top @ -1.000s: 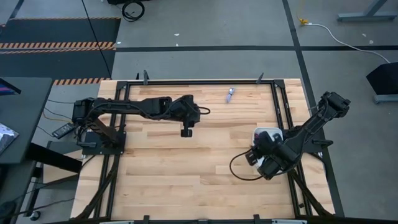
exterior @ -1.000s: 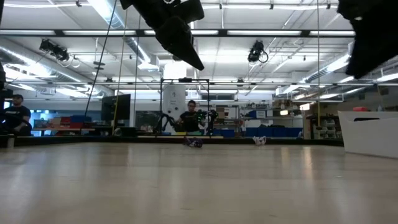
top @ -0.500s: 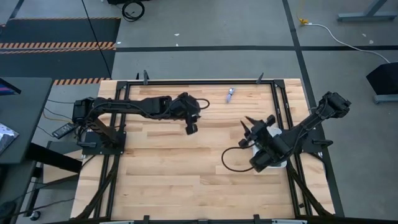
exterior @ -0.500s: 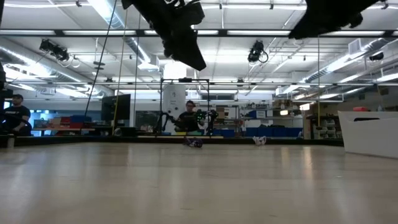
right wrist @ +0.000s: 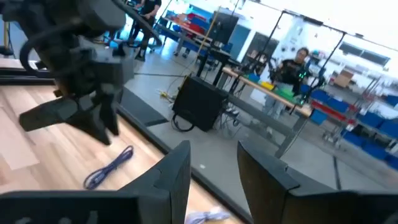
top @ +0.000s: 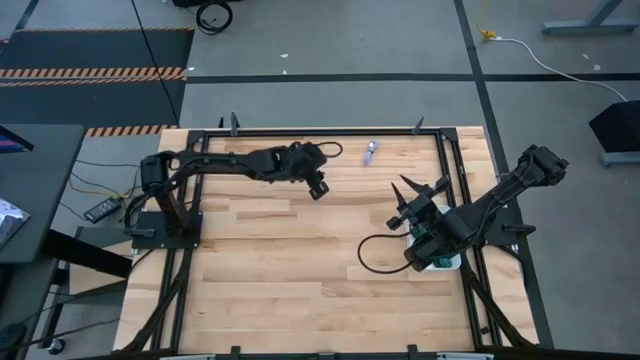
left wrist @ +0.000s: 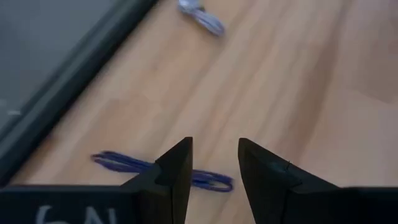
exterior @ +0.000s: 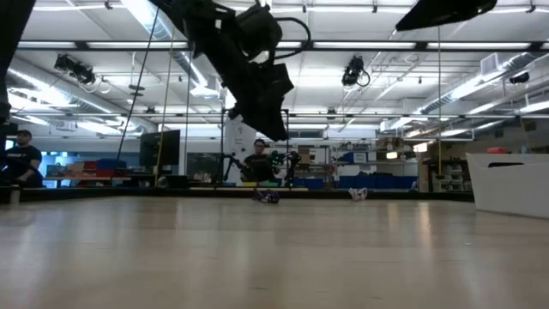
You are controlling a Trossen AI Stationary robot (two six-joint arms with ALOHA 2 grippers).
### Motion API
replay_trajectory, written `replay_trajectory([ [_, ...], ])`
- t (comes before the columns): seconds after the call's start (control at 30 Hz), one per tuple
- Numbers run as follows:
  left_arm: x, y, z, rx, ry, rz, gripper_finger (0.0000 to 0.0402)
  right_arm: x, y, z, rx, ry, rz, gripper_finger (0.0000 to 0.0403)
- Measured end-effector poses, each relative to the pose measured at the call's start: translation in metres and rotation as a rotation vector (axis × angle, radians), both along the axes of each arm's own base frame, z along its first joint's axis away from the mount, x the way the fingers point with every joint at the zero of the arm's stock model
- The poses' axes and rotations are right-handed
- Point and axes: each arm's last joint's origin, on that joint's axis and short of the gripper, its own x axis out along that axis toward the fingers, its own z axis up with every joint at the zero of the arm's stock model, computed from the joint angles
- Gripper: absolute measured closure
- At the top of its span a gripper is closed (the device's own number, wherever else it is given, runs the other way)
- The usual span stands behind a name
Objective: Pick and place USB-C Cables
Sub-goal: Put the purple charger cable into the white bin
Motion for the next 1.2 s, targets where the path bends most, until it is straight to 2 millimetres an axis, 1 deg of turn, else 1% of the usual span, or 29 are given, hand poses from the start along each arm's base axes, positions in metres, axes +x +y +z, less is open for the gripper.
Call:
replay_trajectory([
  [0.07,-0.002,0.010,-0.001,-0.094,-0.011,-0.031,0.0269,-0.002,0.000,0.008,-0.017,-0.010,0.006,0.0265],
  [0.17,-0.014,0.031,0.009,-0.276,0.050,0.038,0.0275,-0.006,-0.001,0.020,-0.035,-0.031,0.005,0.0265],
  [0.23,-0.022,0.046,0.019,-0.301,0.104,0.071,0.0280,-0.008,-0.003,0.026,-0.036,-0.036,0.004,0.0265],
  [0.27,-0.026,0.053,0.023,-0.285,0.144,0.053,0.0281,-0.009,-0.004,0.029,-0.039,-0.035,0.004,0.0265],
  [0.33,-0.032,0.063,0.031,-0.202,0.230,-0.062,0.0283,-0.012,-0.005,0.031,-0.049,-0.019,0.004,0.0265],
  [0.4,-0.028,0.063,0.042,-0.043,0.270,-0.275,0.0284,-0.013,-0.006,0.032,-0.060,0.000,0.005,0.0265],
  [0.47,-0.023,0.058,0.049,0.123,0.328,-0.502,0.0285,-0.014,-0.008,0.033,-0.072,0.018,0.000,0.0265],
  [0.53,-0.017,0.049,0.051,0.285,0.382,-0.675,0.0285,-0.014,-0.010,0.034,-0.085,0.040,-0.009,0.0265],
  [0.57,-0.013,0.045,0.052,0.364,0.404,-0.731,0.0285,-0.014,-0.012,0.035,-0.088,0.047,-0.016,0.0265],
  [0.63,-0.006,0.037,0.052,0.489,0.428,-0.775,0.0285,-0.014,-0.015,0.036,-0.089,0.049,-0.031,0.0265],
  [0.73,0.002,0.035,0.044,0.515,0.448,-0.795,0.0285,-0.014,-0.020,0.037,-0.085,0.044,-0.055,0.0265],
  [0.8,0.003,0.040,0.031,0.480,0.490,-0.801,0.0285,-0.013,-0.022,0.037,-0.085,0.046,-0.068,0.0265],
  [0.87,0.003,0.048,0.015,0.440,0.569,-0.793,0.0285,-0.012,-0.024,0.037,-0.084,0.047,-0.078,0.0265],
  [0.97,0.004,0.061,-0.006,0.437,0.730,-0.765,0.0285,-0.012,-0.026,0.037,-0.082,0.045,-0.090,0.0265],
  [1.03,0.008,0.070,-0.009,0.456,0.776,-0.742,0.0285,-0.012,-0.026,0.037,-0.081,0.044,-0.091,0.0265],
  [1.1,0.012,0.077,-0.007,0.453,0.771,-0.725,0.0284,-0.012,-0.026,0.037,-0.081,0.043,-0.090,0.0265],
  [1.2,0.018,0.082,-0.003,0.427,0.757,-0.706,0.0269,-0.012,-0.026,0.037,-0.075,0.038,-0.090,0.0265],
])
